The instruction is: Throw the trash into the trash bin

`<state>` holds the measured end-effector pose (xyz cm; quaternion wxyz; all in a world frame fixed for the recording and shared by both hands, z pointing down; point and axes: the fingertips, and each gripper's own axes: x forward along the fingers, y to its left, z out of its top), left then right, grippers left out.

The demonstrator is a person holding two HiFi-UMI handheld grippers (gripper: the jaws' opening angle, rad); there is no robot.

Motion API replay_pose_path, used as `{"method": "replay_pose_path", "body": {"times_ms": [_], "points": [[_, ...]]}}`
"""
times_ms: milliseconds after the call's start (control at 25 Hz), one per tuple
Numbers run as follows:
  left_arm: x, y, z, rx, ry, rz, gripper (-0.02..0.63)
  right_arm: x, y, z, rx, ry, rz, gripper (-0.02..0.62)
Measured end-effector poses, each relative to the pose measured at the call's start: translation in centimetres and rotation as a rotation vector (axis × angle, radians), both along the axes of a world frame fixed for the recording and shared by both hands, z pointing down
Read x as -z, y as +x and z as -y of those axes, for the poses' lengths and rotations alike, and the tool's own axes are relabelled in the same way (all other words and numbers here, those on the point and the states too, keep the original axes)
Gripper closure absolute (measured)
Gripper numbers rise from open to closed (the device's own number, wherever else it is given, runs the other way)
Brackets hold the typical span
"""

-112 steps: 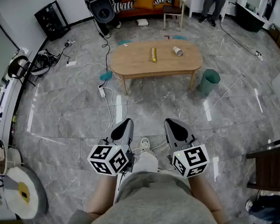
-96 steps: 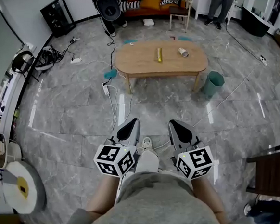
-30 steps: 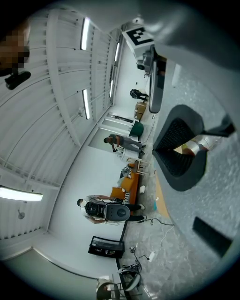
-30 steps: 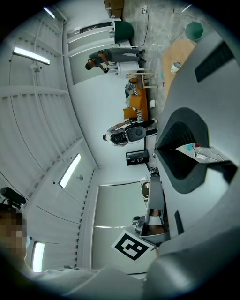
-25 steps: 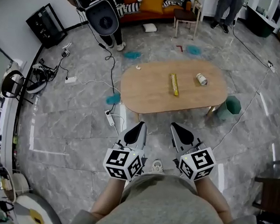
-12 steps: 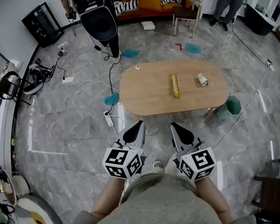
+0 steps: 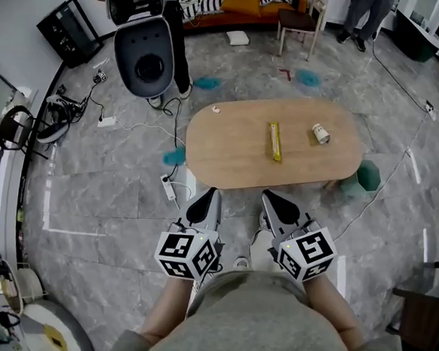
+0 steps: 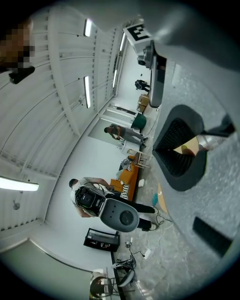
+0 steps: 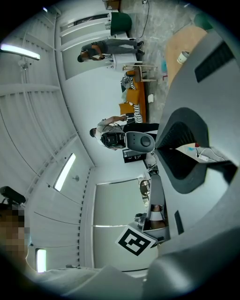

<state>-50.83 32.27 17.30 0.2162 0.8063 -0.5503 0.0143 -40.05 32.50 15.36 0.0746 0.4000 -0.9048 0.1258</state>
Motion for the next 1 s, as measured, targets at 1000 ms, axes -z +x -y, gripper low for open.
{"method": "replay_pose_path", "body": {"times_ms": [1000], "points": [[-0.5,0.6,14.7,0.208,-0.029,-0.003,0.606,-0.5,0.3,17.5,0.222,-0.013,-0.029,0.588]]}}
